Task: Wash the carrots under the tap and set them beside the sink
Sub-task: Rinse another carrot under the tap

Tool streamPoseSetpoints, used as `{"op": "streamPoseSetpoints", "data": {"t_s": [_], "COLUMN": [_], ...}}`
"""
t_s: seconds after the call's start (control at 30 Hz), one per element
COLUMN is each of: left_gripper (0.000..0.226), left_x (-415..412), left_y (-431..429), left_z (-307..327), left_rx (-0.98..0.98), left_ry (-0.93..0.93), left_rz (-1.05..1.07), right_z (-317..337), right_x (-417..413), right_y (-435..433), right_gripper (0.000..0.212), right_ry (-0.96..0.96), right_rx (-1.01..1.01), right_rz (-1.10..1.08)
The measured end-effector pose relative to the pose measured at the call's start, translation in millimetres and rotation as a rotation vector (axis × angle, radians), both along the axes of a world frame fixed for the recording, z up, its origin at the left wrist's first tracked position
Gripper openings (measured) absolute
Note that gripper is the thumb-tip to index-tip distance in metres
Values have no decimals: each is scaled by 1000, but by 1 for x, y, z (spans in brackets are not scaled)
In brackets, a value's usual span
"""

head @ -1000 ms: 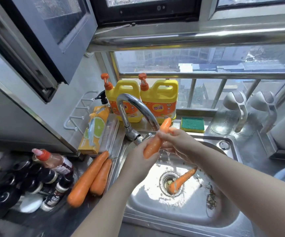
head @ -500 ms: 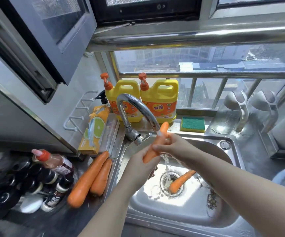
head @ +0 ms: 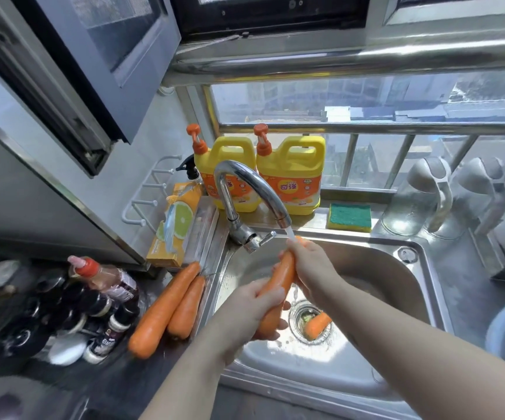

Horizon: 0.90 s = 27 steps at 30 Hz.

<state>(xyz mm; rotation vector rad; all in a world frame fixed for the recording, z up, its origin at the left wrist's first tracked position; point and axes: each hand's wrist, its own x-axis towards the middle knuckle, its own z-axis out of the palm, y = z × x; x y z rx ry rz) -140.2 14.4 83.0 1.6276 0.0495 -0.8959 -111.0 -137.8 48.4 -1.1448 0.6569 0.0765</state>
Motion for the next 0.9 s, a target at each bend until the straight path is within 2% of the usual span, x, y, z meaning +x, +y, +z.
{"op": "streamPoseSetpoints", "data": {"t_s": [0.1,0.23,0.37,0.47,0.6,0.73,0.8,0.9], "left_gripper": [23,32,35,34,41,36,35,36], "left_x": [-1,4,3,0,3,1,-1,-1], "left_y": [4,20,22,23,30,29,29,32], "left_z": [1,-2,-2,-3,-4,-4,-5,-4], "left_rx": [21,47,71,89,92,50,39,38], "left_ry": [-95,-127,-191,-231,-230,-224,-208,-183], "left_rz": [-43,-16,-74,-97,-77,-76,-73,-70], "right_z": [5,13,12,10,14,14,11,8], "right_x": [1,-6,-4,-5,-12,-9,-5,-3], "right_y": [-3,-9,-11,-11,-11,-8,-4,-5], "right_gripper": [36,25,23,32,18,16,23,38], "right_ry": [28,-46,-29,-7,-77,-102,-87,-34], "right_rx": [101,290,203,186,193,97,60,142], "right_rz": [-72,119,102,63,173,161,99,54]}}
